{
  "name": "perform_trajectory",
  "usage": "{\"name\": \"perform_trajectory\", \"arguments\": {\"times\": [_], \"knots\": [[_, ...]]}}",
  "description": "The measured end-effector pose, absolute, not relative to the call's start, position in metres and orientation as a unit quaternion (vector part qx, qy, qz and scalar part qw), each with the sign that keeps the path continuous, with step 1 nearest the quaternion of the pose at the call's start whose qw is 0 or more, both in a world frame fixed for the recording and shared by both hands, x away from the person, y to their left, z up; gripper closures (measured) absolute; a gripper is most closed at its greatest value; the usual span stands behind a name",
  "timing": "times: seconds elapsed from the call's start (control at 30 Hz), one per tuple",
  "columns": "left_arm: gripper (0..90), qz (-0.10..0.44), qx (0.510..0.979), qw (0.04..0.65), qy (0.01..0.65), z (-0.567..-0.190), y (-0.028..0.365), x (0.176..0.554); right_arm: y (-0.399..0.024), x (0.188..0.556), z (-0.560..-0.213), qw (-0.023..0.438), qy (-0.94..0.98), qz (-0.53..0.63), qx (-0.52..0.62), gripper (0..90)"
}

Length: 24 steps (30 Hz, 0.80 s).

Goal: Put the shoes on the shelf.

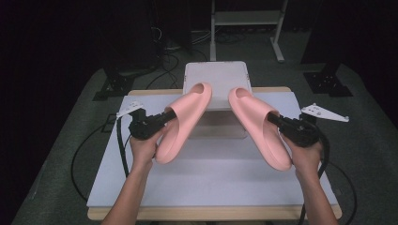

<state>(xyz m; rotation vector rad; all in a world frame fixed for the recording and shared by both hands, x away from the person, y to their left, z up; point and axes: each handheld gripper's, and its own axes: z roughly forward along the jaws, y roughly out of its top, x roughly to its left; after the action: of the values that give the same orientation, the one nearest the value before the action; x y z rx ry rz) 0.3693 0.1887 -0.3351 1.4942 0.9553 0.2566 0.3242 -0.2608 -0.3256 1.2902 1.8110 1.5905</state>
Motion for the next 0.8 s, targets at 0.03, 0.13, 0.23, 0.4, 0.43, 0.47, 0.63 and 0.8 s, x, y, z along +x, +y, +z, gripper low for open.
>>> {"name": "perform_trajectory", "arguments": {"times": [0.03,0.13,0.23,0.4,0.43,0.47,0.63,0.8], "knots": [[83.6,0.112,0.651,0.625,0.417,-0.334,0.187,0.371,-0.259,0.328,-0.324,0.200,0.646,0.573,0.463,84.1],[83.6,0.111,0.651,0.625,0.416,-0.331,0.185,0.376,-0.258,0.331,-0.323,0.201,0.645,0.573,0.464,84.0],[83.6,0.110,0.647,0.628,0.418,-0.328,0.182,0.380,-0.256,0.336,-0.322,0.193,0.640,0.580,0.466,84.1],[83.6,0.112,0.648,0.625,0.420,-0.325,0.180,0.387,-0.253,0.344,-0.320,0.193,0.635,0.582,0.470,84.1],[83.6,0.111,0.646,0.627,0.421,-0.324,0.180,0.389,-0.252,0.345,-0.320,0.190,0.633,0.583,0.472,84.1],[83.6,0.110,0.645,0.627,0.422,-0.325,0.180,0.390,-0.252,0.347,-0.319,0.190,0.631,0.585,0.473,84.1],[83.6,0.110,0.643,0.625,0.429,-0.324,0.180,0.396,-0.249,0.355,-0.317,0.188,0.628,0.585,0.477,84.0],[83.6,0.111,0.643,0.623,0.432,-0.322,0.180,0.401,-0.247,0.361,-0.315,0.188,0.627,0.584,0.479,84.0]]}}
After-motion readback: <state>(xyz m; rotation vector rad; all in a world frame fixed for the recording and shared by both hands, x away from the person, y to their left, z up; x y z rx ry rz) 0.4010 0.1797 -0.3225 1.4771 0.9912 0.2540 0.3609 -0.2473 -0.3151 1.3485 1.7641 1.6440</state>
